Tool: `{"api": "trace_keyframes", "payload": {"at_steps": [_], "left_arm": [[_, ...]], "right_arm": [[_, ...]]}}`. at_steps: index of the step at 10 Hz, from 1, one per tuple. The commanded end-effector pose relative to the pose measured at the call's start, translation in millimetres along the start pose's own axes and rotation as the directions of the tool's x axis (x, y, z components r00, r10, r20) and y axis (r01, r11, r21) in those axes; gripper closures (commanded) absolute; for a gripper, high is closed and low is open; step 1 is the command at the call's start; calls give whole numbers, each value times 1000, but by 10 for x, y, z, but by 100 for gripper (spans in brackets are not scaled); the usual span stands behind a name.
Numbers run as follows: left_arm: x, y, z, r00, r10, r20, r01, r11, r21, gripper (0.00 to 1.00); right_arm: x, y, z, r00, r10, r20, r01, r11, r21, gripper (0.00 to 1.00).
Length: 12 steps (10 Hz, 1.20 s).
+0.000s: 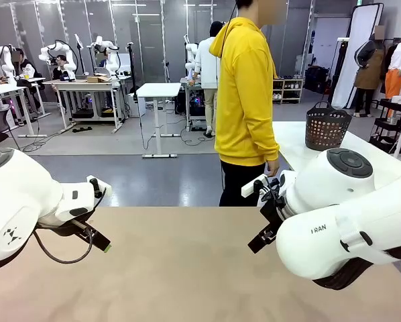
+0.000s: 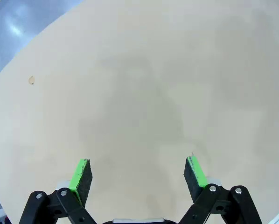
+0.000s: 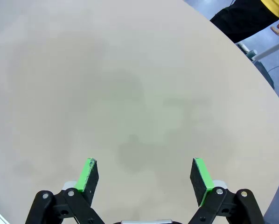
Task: Fold the towel.
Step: Grab the top end of the 100 cm Hotel Towel extended by the human.
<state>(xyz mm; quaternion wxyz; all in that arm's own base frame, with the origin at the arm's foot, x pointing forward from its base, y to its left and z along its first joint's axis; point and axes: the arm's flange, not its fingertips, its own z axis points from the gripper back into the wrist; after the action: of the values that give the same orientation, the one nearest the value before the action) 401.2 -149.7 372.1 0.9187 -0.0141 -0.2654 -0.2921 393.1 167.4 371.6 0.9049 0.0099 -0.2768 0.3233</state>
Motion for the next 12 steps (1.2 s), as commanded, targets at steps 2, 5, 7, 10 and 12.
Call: {"api": "trace_keyframes", "payload": {"at_steps": [2, 5, 7, 10, 12], "left_arm": [[0, 2, 0, 1000, 1, 0, -1, 1000, 0, 0], [0, 2, 0, 1000, 1, 0, -1, 1000, 0, 0], [158, 58, 146, 1000, 2, 4, -2, 1000, 5, 0], [444, 385, 795, 991, 126, 49, -113, 970, -215, 0], [395, 712, 1199, 973, 233, -2, -215, 895, -391, 0]], "right_arm": [[0, -1, 0, 1000, -3, 0, 3, 1000, 0, 0], [0, -1, 0, 1000, -3, 0, 3, 1000, 0, 0], [109, -117, 166, 1000, 7, 18, -7, 1000, -11, 0], [317, -610, 755, 996, -86, 24, 82, 988, 134, 0], [304, -973, 1114, 984, -176, 41, 149, 917, 371, 0]]}}
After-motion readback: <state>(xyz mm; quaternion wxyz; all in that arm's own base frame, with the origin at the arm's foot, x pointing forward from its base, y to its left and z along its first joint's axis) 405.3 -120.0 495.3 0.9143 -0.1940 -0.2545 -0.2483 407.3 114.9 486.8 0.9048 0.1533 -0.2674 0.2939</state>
